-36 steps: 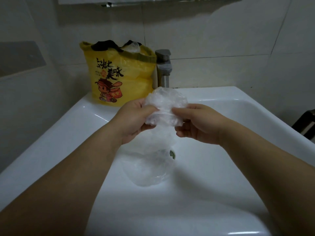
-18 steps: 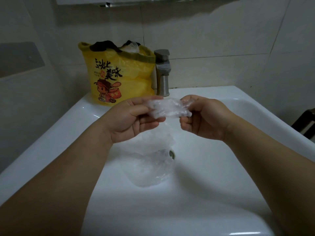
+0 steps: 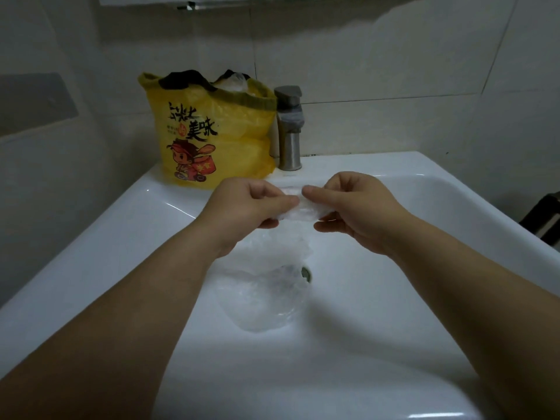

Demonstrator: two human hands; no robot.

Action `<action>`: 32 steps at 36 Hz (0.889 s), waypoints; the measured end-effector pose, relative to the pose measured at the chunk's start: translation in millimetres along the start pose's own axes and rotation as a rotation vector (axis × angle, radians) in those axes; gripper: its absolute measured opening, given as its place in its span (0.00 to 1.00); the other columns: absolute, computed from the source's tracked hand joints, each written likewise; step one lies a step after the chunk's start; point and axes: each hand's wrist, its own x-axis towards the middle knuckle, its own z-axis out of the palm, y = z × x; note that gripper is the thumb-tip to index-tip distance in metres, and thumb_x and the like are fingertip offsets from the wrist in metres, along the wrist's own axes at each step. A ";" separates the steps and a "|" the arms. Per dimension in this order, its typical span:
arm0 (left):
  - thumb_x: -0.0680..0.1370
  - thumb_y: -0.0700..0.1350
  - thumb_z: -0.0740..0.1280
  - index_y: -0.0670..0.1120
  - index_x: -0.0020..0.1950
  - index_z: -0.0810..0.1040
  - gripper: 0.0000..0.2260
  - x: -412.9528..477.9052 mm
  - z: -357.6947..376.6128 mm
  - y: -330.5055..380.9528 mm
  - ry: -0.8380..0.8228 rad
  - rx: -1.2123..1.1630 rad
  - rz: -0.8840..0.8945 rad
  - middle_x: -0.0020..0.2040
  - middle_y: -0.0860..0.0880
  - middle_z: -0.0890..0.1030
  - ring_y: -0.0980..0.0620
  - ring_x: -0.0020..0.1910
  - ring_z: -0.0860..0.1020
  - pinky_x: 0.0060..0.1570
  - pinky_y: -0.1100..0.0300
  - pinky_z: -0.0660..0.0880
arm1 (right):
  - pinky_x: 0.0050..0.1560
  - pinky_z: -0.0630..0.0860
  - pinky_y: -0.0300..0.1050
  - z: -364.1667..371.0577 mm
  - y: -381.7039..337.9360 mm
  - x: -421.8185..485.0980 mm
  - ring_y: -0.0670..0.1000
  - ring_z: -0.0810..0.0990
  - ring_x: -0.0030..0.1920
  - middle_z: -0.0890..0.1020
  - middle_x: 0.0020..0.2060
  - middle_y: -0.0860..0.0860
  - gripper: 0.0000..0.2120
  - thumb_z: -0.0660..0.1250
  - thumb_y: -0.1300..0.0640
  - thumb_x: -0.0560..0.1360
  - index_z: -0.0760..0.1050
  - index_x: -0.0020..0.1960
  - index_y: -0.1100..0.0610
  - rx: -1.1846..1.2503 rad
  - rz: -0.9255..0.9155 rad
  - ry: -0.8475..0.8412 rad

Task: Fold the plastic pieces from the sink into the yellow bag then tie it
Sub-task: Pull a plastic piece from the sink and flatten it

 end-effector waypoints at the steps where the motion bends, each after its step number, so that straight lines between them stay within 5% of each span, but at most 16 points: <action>1: 0.72 0.41 0.75 0.44 0.36 0.82 0.05 0.0 0.9 0.1 0.008 0.002 0.011 0.35 0.52 0.81 0.59 0.35 0.80 0.37 0.66 0.79 | 0.34 0.79 0.40 0.6 0.7 0.3 0.51 0.80 0.35 0.76 0.32 0.53 0.14 0.72 0.61 0.72 0.67 0.35 0.58 0.020 -0.003 0.020; 4: 0.70 0.36 0.75 0.44 0.36 0.81 0.06 0.1 1.9 0.6 0.022 -0.038 0.001 0.33 0.52 0.80 0.60 0.33 0.79 0.36 0.67 0.78 | 0.35 0.80 0.40 0.4 0.0 -0.2 0.55 0.81 0.40 0.76 0.37 0.56 0.13 0.70 0.67 0.72 0.67 0.37 0.59 0.067 -0.007 0.021; 9: 0.70 0.32 0.73 0.46 0.39 0.80 0.09 0.8 0.4 2.2 0.020 -0.137 -0.004 0.42 0.45 0.77 0.52 0.40 0.78 0.41 0.66 0.79 | 0.37 0.81 0.39 -1.9 -7.1 -2.2 0.52 0.83 0.36 0.79 0.45 0.57 0.06 0.68 0.72 0.72 0.76 0.43 0.62 0.169 -0.017 -0.033; 13: 0.70 0.33 0.74 0.48 0.42 0.82 0.10 0.2 -0.9 1.6 0.030 -0.113 0.029 0.49 0.47 0.82 0.52 0.45 0.81 0.47 0.62 0.80 | 0.39 0.81 0.39 -3.7 -8.4 -3.0 0.51 0.84 0.40 0.80 0.49 0.55 0.09 0.67 0.73 0.71 0.78 0.47 0.61 0.120 -0.027 -0.058; 19: 0.70 0.37 0.76 0.51 0.47 0.82 0.11 -1.5 -3.2 0.5 0.115 0.080 0.196 0.55 0.60 0.78 0.59 0.47 0.79 0.47 0.69 0.78 | 0.48 0.82 0.42 -5.8 -2.2 -1.0 0.47 0.84 0.40 0.81 0.51 0.50 0.20 0.72 0.69 0.70 0.77 0.61 0.61 -0.193 -0.175 -0.007; 26: 0.75 0.38 0.71 0.41 0.56 0.83 0.10 1.1 -3.1 -5.6 0.198 0.484 0.499 0.54 0.52 0.78 0.62 0.46 0.75 0.46 0.81 0.68 | 0.38 0.75 0.26 -8.0 3.6 2.2 0.41 0.80 0.36 0.78 0.50 0.47 0.22 0.69 0.58 0.75 0.72 0.69 0.57 -0.597 -0.375 0.070; 32: 0.77 0.38 0.68 0.40 0.51 0.83 0.06 6.1 -3.9 -10.8 0.185 0.643 0.591 0.47 0.47 0.81 0.55 0.44 0.74 0.43 0.71 0.69 | 0.37 0.65 0.23 -13.1 5.5 5.7 0.38 0.72 0.37 0.75 0.41 0.42 0.15 0.66 0.52 0.77 0.77 0.62 0.55 -0.873 -0.485 0.101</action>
